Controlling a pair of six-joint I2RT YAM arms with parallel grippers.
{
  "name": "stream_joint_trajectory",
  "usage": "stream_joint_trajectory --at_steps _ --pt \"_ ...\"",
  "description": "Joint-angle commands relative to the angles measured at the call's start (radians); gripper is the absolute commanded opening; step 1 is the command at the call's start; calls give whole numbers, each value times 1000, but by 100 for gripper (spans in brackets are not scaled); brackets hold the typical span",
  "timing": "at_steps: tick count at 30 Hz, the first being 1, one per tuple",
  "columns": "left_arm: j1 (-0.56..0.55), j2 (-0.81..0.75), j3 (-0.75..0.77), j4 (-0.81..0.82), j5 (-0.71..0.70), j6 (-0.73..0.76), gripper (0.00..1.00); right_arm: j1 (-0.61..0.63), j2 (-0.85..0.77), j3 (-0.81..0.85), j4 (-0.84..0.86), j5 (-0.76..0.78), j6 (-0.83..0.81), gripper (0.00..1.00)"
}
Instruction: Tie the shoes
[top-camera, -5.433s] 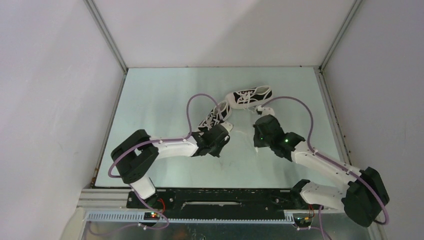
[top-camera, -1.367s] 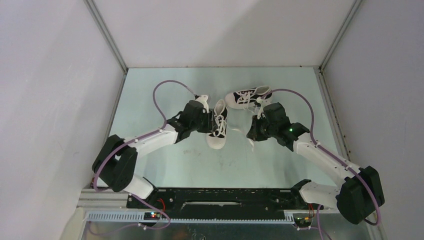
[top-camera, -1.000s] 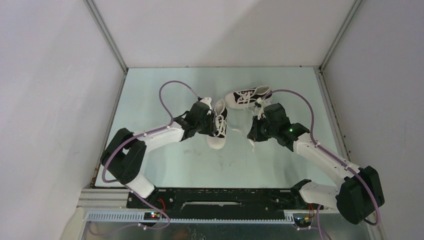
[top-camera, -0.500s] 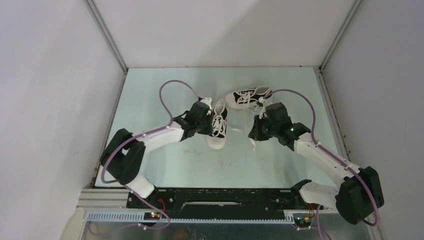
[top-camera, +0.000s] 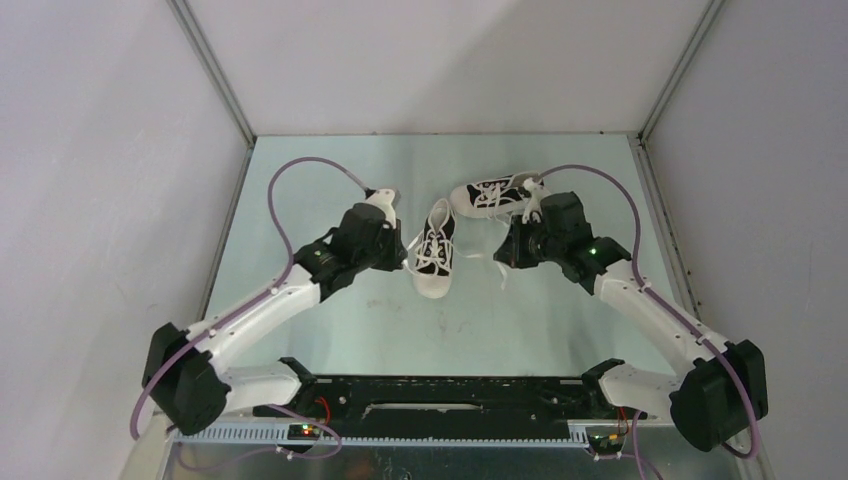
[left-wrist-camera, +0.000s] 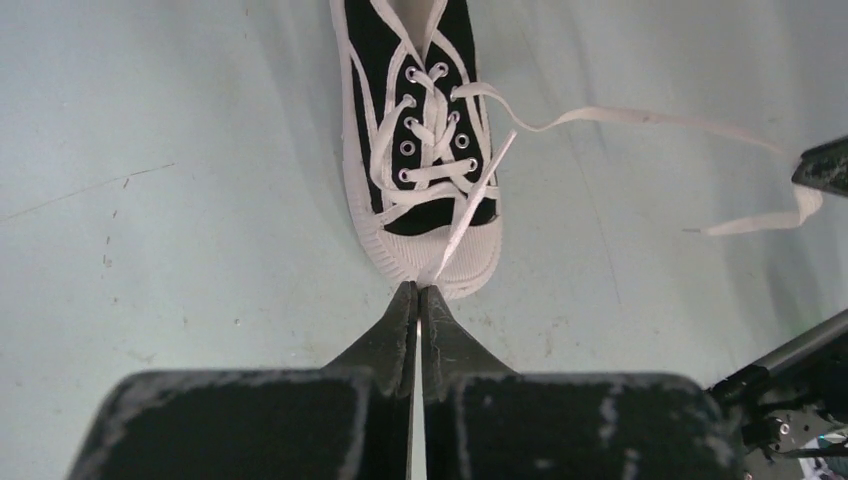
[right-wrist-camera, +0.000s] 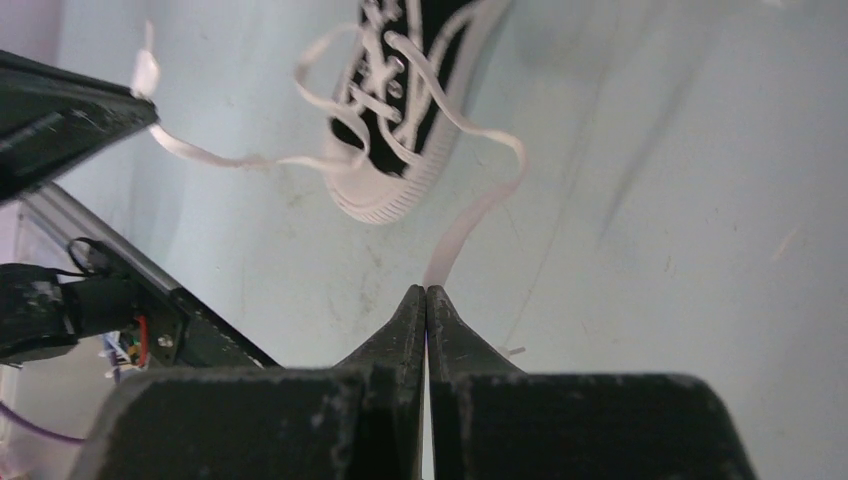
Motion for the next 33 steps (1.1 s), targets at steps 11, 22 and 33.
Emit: stream_joint_trajectory --at_steps 11,22,33 --pt "-120 -92 73 127 213 -13 0 11 59 322 -70 -78 -25 0" --pt "-275 221 160 263 130 42 20 -24 104 412 -210 -108 -44 0" --pt "-198 96 95 107 153 11 67 9 59 313 -189 -69 -17 0"
